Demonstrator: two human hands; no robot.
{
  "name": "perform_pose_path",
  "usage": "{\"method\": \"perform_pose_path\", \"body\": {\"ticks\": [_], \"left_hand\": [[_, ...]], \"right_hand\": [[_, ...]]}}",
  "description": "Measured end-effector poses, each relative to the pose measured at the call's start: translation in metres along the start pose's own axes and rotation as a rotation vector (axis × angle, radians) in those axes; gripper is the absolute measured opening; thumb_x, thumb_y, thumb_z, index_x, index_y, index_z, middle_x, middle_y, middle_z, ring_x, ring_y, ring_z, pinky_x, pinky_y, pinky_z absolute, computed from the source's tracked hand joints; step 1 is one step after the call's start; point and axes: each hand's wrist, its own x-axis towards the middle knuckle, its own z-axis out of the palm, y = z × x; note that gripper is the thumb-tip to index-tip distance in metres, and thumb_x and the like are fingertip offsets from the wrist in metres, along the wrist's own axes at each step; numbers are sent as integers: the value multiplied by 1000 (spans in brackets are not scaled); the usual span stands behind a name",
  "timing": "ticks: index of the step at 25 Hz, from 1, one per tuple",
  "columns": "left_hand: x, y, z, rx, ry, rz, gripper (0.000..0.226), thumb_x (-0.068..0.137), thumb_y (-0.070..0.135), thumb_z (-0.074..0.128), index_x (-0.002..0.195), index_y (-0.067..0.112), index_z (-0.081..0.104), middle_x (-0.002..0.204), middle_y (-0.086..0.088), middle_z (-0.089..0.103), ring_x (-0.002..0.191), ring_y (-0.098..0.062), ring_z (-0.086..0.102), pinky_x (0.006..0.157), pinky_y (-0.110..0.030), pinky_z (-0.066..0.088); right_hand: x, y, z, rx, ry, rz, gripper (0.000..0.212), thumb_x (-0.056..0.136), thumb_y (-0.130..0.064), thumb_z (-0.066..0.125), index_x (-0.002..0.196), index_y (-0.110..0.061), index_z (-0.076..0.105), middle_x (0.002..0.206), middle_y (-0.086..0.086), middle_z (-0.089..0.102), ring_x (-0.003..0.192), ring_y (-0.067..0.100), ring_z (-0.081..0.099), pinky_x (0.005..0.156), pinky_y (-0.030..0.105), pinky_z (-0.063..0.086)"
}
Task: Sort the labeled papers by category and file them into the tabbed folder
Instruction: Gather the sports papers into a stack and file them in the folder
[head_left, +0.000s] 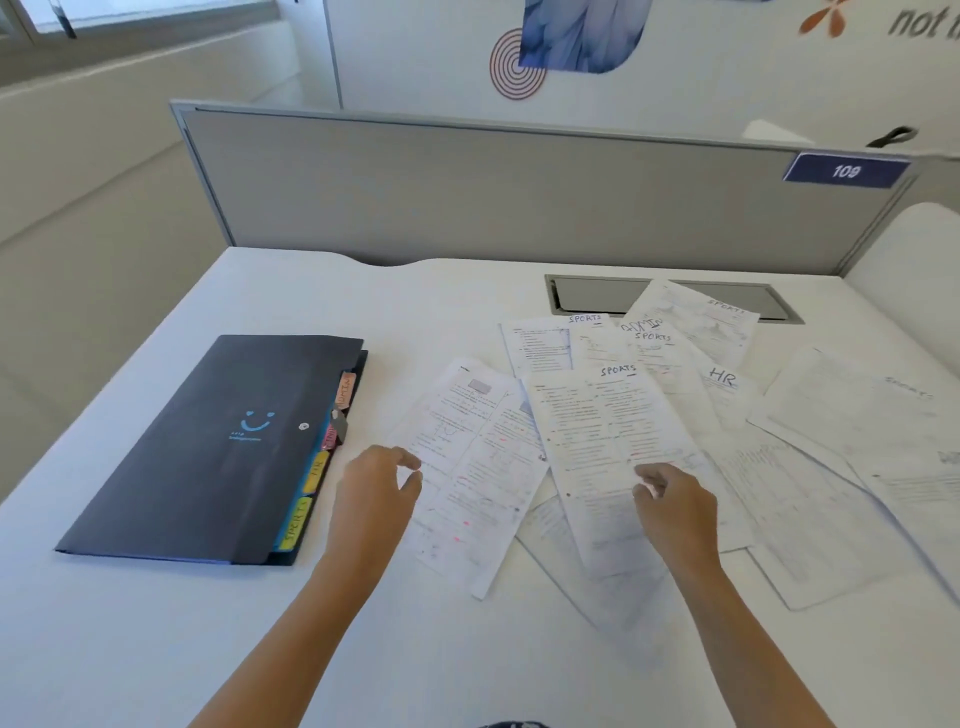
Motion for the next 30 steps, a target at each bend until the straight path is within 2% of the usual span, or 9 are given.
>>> {"method": "perform_pose_path", "body": {"ticks": [4,10,13,16,18,22,25,28,30], "left_hand": [[-15,30,43,-1,-130,38,25,88,30,63,112,22,65,120,2,61,110,-15,55,90,-26,43],[-27,53,81,163,-302,19,52,89,43,58,134,19,49,134,-3,48,122,-19,49,98,-30,42],[-26,56,84,205,-263,34,47,92,37,55,134,17,50,132,-5,49,118,-20,52,96,-29,43],[-21,57,82,160,-249,20,39,93,33,53,129,17,54,128,-5,54,114,-20,56,94,-28,44],[-16,61,81,77,-240,18,35,93,31,54,125,17,58,126,-5,58,110,-20,58,94,-29,45],[-9,78,71,-125,-228,7,33,93,31,56,123,18,59,125,3,61,98,-10,58,89,-21,43],[4,89,63,-283,-368,-125,36,92,42,54,122,24,60,125,10,61,106,-10,60,95,-26,44],[17,95,56,-849,-686,-418,33,89,46,59,115,25,63,114,1,70,104,-23,67,91,-43,53],[19,90,56,-879,-679,-382,25,92,31,59,115,22,64,113,-2,71,103,-26,68,88,-46,54]], "right_hand": [[34,47,-27,-130,156,101,32,83,0,62,115,0,62,114,25,60,111,40,50,91,38,41],[38,68,-40,-210,-26,199,61,81,-21,73,130,0,45,129,25,44,116,40,42,96,42,39],[38,72,-39,-117,-37,201,51,82,-14,70,126,0,48,125,22,50,110,36,50,88,40,46],[34,69,-42,32,15,208,24,87,-1,59,111,1,60,112,19,64,90,31,59,66,26,47],[30,64,-48,114,76,210,18,89,0,56,104,1,66,106,18,68,80,25,56,60,20,42],[16,53,-61,231,249,175,16,90,-5,59,102,-1,69,98,12,70,83,21,49,68,19,30],[7,43,-68,369,295,157,11,87,-10,64,95,-7,71,87,6,72,82,24,60,64,4,33],[-3,35,-58,521,213,177,9,84,-15,68,86,-23,71,79,-6,73,82,18,67,71,21,48],[-7,32,-48,593,122,185,16,83,-16,70,81,-32,69,75,-9,74,79,13,68,73,31,54]]}}
